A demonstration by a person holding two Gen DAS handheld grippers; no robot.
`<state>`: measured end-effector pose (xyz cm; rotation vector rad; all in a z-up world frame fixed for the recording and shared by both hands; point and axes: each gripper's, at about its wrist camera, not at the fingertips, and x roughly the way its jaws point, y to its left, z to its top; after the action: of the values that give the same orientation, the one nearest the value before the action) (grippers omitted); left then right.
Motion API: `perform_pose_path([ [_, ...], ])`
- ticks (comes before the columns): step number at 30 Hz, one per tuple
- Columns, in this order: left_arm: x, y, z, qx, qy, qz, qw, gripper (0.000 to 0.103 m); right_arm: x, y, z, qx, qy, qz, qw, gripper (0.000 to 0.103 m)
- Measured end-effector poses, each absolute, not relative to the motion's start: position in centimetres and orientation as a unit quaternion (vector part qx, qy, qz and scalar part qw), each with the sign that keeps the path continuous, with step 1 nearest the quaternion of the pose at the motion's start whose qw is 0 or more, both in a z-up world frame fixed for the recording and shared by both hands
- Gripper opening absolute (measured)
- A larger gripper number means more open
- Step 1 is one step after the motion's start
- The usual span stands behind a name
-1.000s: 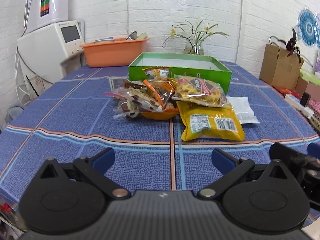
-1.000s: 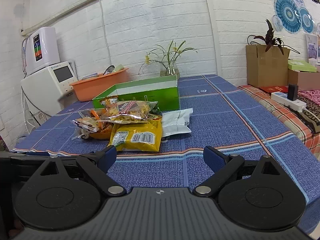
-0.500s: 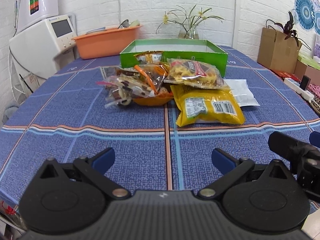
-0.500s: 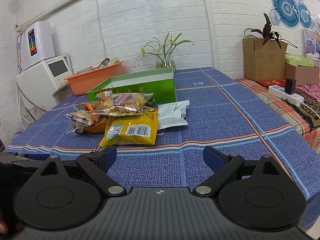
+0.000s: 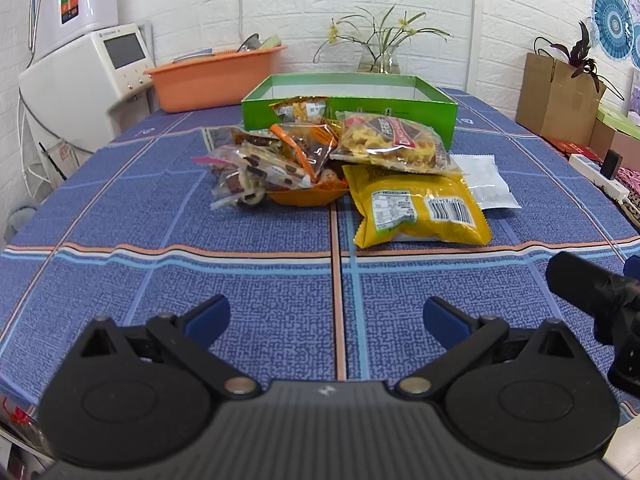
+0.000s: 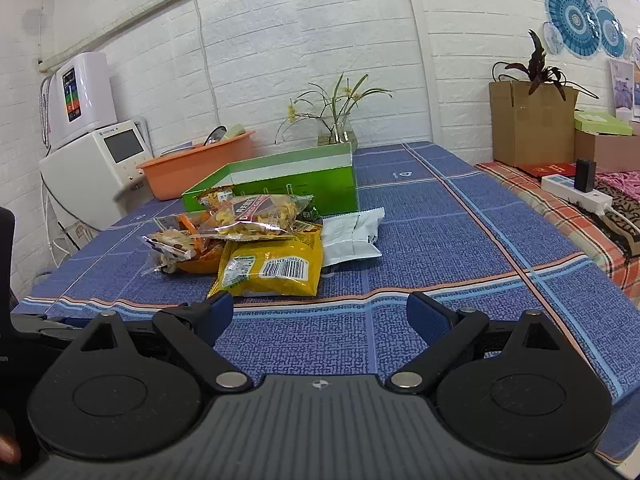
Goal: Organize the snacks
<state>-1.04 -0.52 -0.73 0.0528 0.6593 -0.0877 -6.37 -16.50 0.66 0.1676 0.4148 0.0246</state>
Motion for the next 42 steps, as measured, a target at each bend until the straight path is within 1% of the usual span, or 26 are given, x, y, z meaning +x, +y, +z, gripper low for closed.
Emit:
perform_pose_path([
  [20,-1.0,0.0,-0.3,0.015,0.315,-0.042,0.948,0.103,-5.7,-17.3,0.1,0.103,0.227,-0.006,0.968,0.103],
  [42,-0.6,0.9,-0.5,-0.016,0.321,-0.044,0.946,0.103,-5.8,-17.5,0.0,0.114,0.222,0.002,0.968,0.103],
])
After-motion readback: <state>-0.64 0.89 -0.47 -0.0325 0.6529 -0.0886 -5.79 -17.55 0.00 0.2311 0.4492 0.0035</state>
